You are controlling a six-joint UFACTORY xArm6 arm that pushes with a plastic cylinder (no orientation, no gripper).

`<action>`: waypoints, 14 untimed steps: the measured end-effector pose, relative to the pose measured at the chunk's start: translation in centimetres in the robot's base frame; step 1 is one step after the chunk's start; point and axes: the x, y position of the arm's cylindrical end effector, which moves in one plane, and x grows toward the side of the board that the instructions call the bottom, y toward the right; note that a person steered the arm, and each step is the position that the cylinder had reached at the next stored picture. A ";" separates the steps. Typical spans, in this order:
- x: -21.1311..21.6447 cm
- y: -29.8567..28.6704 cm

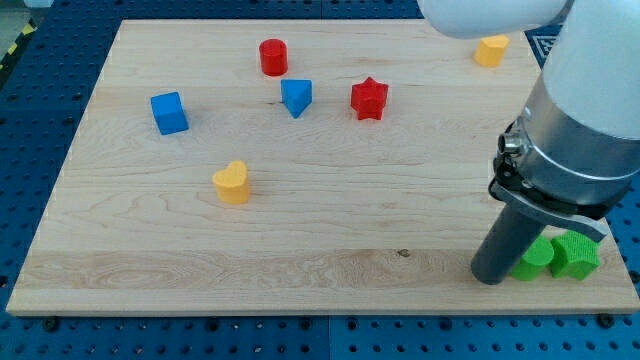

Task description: Move yellow heart to the bottom center

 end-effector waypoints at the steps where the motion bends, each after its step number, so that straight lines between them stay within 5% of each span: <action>1: 0.0 0.5; 4: 0.1 2.2; 10: -6.9 -30.9; 11: -10.3 -31.0; 14: -9.4 -25.9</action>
